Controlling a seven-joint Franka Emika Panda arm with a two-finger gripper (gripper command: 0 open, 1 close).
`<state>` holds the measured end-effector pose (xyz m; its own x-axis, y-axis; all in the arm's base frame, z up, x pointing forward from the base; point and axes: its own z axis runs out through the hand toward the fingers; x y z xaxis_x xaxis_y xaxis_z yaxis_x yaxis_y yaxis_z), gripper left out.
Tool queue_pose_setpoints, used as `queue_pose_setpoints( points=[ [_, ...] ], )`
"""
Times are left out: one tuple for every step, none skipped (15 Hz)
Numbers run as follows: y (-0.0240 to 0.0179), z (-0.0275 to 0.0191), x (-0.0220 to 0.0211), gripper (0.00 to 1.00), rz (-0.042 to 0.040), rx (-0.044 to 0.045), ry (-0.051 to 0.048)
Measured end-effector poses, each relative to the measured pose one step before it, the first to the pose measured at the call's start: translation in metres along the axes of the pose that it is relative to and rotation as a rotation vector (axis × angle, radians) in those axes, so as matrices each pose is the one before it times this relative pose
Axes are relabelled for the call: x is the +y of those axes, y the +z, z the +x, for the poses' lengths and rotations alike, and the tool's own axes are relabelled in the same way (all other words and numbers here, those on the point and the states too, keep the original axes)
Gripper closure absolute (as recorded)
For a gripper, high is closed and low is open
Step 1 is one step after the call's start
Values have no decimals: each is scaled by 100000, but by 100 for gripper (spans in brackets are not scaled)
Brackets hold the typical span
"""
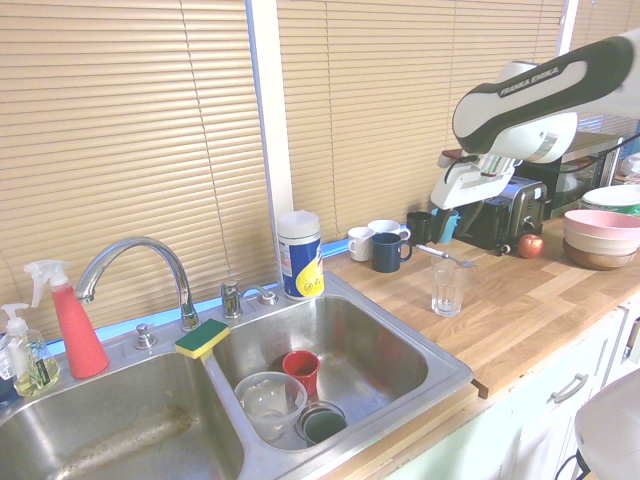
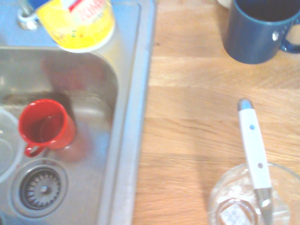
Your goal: Put the spoon into the sink
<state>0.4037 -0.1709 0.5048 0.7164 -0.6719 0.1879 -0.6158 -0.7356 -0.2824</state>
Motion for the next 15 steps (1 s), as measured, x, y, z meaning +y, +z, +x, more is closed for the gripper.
queue_pose_setpoints(
  points=[
    [356,642,503,0,87,-448,677],
    [247,524,527,0,153,-408,477],
    [157,462,396,0,37,-222,553],
    [144,309,159,0,-190,-173,164],
    [315,141,62,0,-402,-528,-61],
    [486,84,57,100,-543,-810,-86],
    [518,194,74,100,-489,-203,105],
    [607,261,62,100,-576,-81,253],
    [637,324,53,100,-602,-191,317],
    [670,340,58,100,-558,-403,315],
    [533,269,13,100,-485,-176,73],
    [416,191,20,100,-435,-182,-67],
    [191,130,-16,100,-240,-160,-226],
    [31,19,-5,100,-32,-8,-348],
    [-26,20,-7,100,32,131,-432]
  ],
)
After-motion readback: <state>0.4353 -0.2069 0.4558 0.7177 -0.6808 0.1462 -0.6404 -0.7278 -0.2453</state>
